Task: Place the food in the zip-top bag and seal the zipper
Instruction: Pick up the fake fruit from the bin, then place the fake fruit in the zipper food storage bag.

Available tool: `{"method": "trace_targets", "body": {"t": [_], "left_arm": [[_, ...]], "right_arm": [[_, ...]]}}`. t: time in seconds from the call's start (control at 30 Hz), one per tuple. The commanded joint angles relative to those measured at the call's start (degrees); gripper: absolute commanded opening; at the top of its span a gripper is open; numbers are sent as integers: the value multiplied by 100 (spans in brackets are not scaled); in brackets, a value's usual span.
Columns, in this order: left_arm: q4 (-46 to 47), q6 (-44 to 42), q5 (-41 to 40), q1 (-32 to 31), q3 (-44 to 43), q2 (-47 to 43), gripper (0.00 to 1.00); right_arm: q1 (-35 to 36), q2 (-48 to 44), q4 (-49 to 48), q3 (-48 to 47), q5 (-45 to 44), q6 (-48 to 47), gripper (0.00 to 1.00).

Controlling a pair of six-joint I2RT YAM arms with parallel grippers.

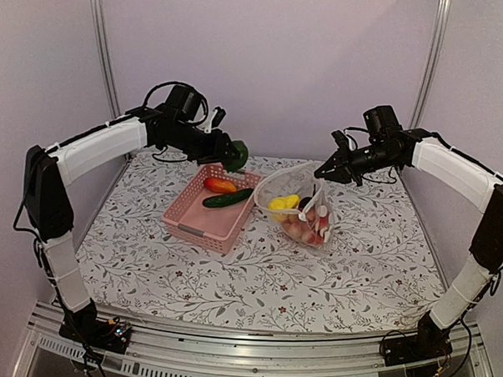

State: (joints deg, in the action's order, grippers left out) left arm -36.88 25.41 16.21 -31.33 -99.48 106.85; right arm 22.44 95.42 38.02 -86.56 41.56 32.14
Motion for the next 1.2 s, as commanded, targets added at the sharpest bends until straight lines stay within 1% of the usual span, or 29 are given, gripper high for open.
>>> {"method": "trace_targets", "body": {"t": [0.0, 0.1, 0.3, 0.4, 0.6, 0.73, 0.87, 0.9, 0.93, 1.03, 1.17], "left_arm": [[1049, 10, 927, -261, -132, -288, 37], [1156, -148, 1319, -509, -314, -168, 36], [1021, -454, 1783, -1005, -529, 241, 34], [724, -813, 1617, -1305, -724, 501, 34], [501, -824, 1220, -1538, -1032, 975, 31], [395, -566, 978, -1608, -1400, 1484, 28], [375, -216, 768, -1640, -1779, 1962, 29], [367, -145, 708, -1639, -1889, 2114, 31], [382, -88, 677, -1639, -1990, 2216, 37], [414, 25, 509, -1644, -2260, 2435, 61], [396, 32, 203, -1631, -2364, 2244, 84]], "right_arm": [[-36, 24, -187, -133, 107, -43, 0], [-37, 61, -203, -203, 136, -25, 0], [-30, 109, -198, -290, 183, -16, 0], [-35, 112, -198, -291, 217, -10, 0], [-33, 109, -190, -292, 281, 11, 0], [-31, 109, -181, -273, 362, 29, 0], [-32, 83, -154, -273, 398, 25, 0], [-26, 82, -148, -273, 403, 21, 0], [-31, 75, -139, -273, 419, 20, 0], [-31, 81, -137, -285, 470, 37, 0], [-37, 89, -105, -375, 484, 38, 0]]}}
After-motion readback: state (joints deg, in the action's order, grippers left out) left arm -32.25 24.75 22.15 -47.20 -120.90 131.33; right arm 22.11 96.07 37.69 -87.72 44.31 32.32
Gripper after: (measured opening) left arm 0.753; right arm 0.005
